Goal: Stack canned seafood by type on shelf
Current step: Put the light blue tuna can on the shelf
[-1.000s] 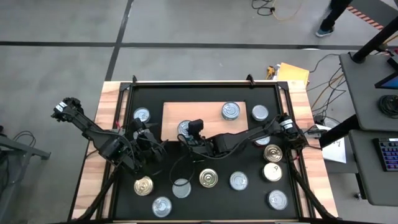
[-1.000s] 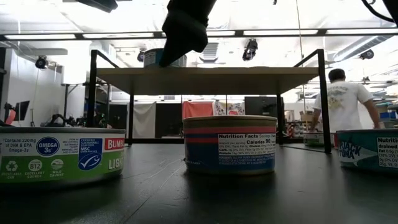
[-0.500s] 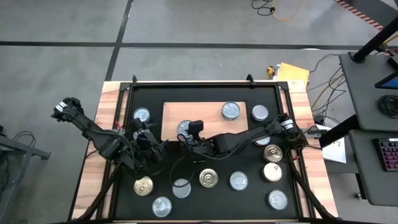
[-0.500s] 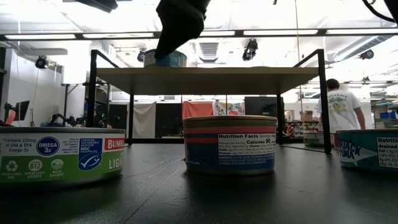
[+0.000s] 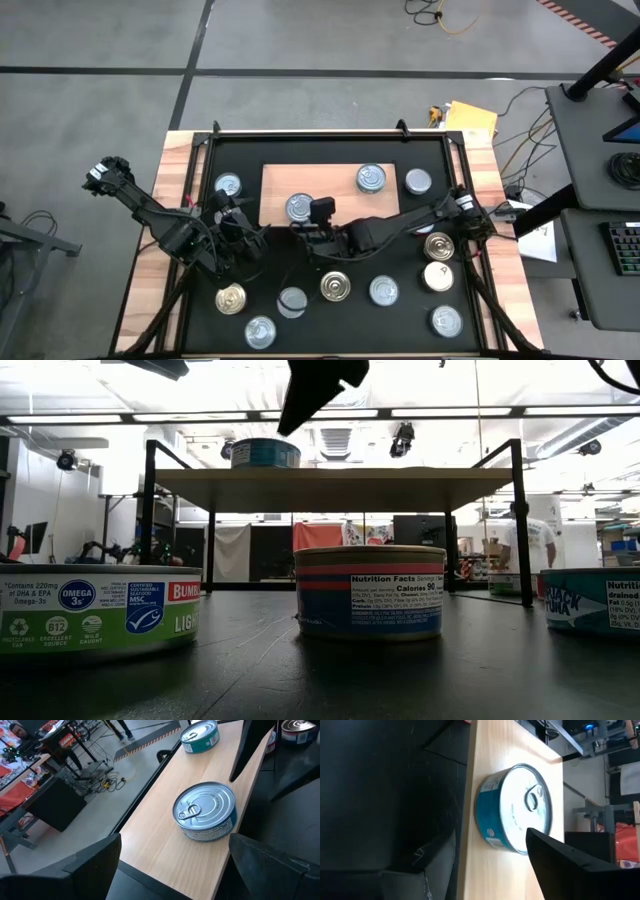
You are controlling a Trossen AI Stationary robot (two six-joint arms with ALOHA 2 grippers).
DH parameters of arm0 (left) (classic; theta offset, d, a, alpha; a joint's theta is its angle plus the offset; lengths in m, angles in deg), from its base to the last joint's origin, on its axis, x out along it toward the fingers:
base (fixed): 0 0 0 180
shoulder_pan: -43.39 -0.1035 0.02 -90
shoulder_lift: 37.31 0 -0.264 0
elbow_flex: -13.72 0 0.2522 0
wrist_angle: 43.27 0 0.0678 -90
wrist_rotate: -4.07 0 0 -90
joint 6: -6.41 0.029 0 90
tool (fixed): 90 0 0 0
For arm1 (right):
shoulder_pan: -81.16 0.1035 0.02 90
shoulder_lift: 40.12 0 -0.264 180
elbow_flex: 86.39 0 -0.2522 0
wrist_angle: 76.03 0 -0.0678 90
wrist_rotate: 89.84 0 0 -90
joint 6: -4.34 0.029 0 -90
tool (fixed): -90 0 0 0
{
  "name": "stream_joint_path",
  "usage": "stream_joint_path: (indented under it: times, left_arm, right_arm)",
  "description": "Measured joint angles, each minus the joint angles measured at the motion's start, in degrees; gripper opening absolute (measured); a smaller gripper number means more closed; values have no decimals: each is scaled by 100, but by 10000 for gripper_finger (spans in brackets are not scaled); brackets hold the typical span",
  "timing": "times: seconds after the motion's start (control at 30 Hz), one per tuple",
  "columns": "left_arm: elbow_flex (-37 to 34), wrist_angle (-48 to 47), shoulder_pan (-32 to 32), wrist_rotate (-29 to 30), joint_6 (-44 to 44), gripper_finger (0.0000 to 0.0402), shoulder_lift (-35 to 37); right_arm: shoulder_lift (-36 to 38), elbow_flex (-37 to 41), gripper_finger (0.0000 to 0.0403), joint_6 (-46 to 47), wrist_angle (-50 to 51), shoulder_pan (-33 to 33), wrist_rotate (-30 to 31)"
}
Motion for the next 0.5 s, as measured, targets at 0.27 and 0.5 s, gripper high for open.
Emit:
stream_joint_path:
  times: [0.27, 0.5]
  left_arm:
    - [0, -12, 1, -4, -31, 354, 0]
    - [0, -5, 2, -7, -44, 354, 0]
  right_arm:
    - [189, -220, 131, -483, 21, -108, -478]
    - [320, -204, 14, -923, -266, -518, -999]
